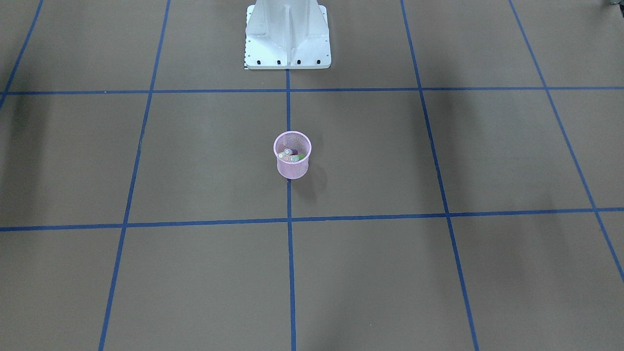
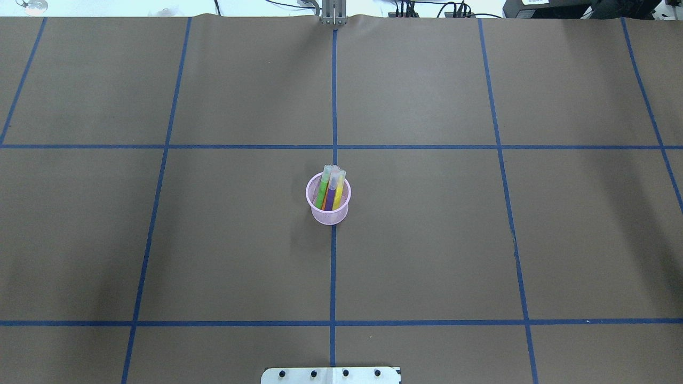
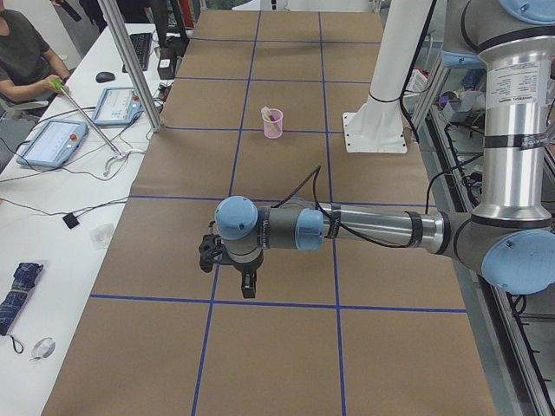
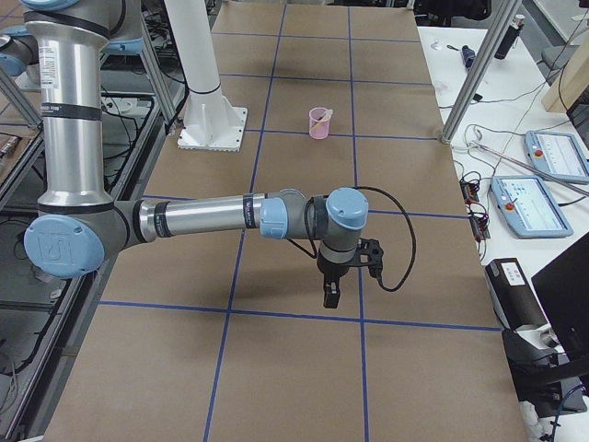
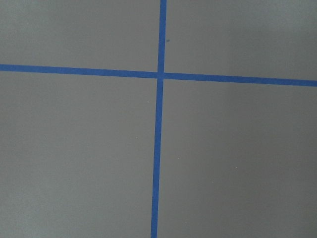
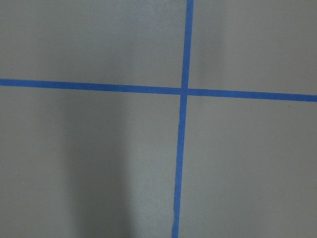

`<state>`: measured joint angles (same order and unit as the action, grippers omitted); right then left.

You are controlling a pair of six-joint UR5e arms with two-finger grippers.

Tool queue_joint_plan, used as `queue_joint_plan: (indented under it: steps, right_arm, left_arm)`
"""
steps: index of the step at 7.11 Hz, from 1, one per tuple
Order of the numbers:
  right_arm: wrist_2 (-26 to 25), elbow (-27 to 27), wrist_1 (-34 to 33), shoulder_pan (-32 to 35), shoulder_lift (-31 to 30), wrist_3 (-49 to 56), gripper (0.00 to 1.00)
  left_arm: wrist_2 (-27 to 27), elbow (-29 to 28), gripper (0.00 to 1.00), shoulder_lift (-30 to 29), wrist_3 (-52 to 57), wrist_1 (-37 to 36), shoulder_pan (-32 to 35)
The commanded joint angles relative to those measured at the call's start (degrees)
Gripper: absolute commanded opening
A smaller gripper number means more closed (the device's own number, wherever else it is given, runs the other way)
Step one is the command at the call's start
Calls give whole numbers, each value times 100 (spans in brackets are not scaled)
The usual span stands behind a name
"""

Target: Collect pens into pen holder

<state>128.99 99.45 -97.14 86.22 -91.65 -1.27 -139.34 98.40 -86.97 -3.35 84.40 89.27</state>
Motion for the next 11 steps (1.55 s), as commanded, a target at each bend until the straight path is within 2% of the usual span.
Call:
queue_joint_plan:
  steps: [1,3,5,11]
  right_arm:
    - [38,144,2,0,-29,-4,100]
    - [38,162,2,0,-38,-4,100]
    - [47,258,-33,0,-46,-4,100]
    - [205,276,-42,0,-90,-4,100]
  left_arm:
    - [39,-23,100,-75,54,-231,2]
    - [65,-23,100,-22,743,-213,29]
    - [258,-6,100,-39,757,-213,29]
    - [267,118,100,39,757,-204,20]
